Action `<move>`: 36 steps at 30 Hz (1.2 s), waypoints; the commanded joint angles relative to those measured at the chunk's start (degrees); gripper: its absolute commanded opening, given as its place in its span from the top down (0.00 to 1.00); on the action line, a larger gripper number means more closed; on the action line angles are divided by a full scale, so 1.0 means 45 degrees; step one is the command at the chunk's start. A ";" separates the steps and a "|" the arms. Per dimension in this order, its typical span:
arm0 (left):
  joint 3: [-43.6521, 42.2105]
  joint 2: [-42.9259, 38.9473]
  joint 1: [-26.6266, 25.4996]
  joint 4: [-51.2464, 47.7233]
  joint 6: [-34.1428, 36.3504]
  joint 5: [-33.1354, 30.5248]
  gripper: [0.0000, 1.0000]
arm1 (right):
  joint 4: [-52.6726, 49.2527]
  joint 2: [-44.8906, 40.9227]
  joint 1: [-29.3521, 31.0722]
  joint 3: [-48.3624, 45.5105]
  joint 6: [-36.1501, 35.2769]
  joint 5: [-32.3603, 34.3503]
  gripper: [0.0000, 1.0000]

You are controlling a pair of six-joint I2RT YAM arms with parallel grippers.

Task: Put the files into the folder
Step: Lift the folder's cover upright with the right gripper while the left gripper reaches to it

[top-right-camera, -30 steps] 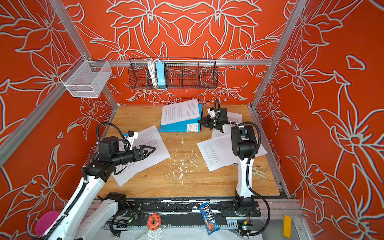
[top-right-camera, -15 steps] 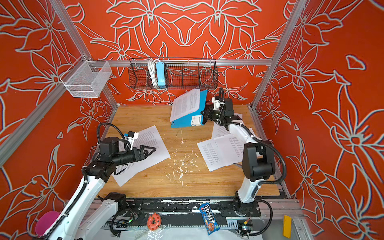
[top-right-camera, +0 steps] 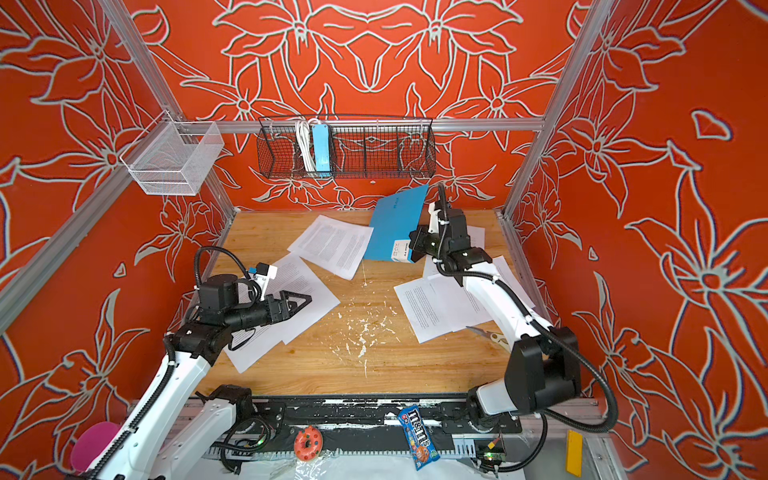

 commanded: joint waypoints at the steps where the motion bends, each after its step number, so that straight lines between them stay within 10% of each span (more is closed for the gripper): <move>1: -0.0090 -0.0005 -0.0059 0.0290 -0.0032 0.0241 0.03 | 0.1910 -0.1262 0.0433 -0.0809 -0.0712 0.1779 1.00; 18: 0.2178 0.2607 -0.0146 -0.1577 -0.0572 -0.0423 0.03 | 0.7521 -0.2780 0.4279 -0.5380 -0.7496 0.4434 1.00; 36: 1.4467 1.0494 -0.0998 -0.7747 -0.4011 -0.2224 0.07 | 0.8853 -0.1963 0.6902 -0.6657 -1.0052 0.6156 1.00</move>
